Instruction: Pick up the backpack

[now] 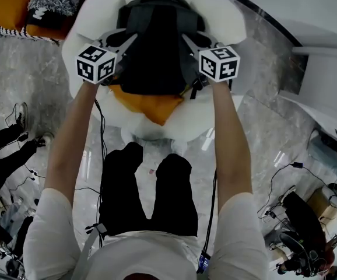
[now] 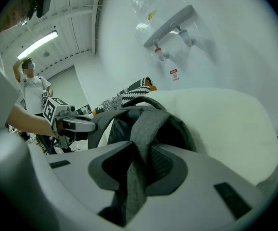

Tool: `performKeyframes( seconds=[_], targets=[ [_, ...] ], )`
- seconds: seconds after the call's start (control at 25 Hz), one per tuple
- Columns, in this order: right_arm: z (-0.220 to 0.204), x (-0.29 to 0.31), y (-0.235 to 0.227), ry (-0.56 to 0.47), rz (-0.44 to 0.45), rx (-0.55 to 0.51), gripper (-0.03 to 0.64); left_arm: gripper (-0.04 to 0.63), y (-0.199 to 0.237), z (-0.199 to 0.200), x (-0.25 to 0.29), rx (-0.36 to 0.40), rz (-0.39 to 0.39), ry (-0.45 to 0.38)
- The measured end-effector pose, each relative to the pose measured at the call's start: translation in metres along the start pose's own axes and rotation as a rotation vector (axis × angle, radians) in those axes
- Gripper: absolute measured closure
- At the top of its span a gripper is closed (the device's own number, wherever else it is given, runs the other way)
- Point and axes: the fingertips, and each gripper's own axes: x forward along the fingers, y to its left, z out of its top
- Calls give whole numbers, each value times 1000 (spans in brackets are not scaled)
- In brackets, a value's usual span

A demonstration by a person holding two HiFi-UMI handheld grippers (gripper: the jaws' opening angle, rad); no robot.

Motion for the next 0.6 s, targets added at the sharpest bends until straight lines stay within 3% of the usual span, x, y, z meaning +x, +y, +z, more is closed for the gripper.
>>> performKeyframes(
  seconds=[0.6],
  targets=[
    [24,-48,34,-23,49,90,572,549,-38,31,-27,-6,-12,3]
  ],
)
